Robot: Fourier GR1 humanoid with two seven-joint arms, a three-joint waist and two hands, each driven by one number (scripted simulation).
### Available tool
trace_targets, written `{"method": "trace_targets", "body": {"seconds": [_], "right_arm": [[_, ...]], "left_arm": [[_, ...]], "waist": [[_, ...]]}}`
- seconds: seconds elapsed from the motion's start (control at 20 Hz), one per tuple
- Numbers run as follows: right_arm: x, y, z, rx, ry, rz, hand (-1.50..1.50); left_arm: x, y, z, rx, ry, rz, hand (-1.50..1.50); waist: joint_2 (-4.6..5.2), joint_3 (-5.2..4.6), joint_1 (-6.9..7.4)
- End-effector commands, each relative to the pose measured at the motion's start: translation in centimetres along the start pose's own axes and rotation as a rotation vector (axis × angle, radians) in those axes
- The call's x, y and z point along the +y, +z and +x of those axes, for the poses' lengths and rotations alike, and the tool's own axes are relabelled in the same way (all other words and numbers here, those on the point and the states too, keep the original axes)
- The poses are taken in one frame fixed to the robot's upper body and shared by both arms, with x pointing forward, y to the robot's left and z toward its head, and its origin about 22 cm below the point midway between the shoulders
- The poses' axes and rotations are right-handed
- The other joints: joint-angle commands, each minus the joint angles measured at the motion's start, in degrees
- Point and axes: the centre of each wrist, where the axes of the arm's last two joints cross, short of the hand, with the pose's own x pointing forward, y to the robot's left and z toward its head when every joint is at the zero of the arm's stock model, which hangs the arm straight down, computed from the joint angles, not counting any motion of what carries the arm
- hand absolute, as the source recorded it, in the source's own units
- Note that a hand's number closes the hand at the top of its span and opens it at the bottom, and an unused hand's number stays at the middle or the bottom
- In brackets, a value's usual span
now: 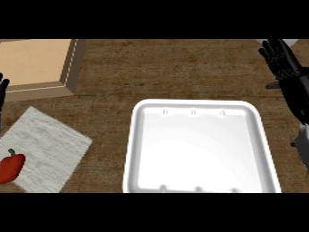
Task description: Pick the can from the tray and place it in the tiered basket
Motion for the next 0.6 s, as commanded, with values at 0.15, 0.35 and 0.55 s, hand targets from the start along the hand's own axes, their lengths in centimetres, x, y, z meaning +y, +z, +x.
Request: {"method": "trace_targets", "body": {"seconds": [0.15,0.35,0.55], "right_arm": [[6.5,9.1,-2.9,0.125,-0.334,0.073,1.5],[0.8,15.9,-7.3,0.522,0.075,-0.116,1.5],[4.7,25.0,-6.4,0.552,-0.047,-0.306,-1.5]], "left_arm": [[1.1,1.5,-1.5,0.121,-0.204,-0.002,0.0],[1.9,2.5,-2.7,0.229,-0.213,0.014,0.0],[0.2,3.3,-3.5,0.284,-0.226,0.004,0.0]], "waist": [[-1.06,-2.93,-5.84],[-0.12,-3.6,-11.47],[-1.27,-3.01,-10.87]]}}
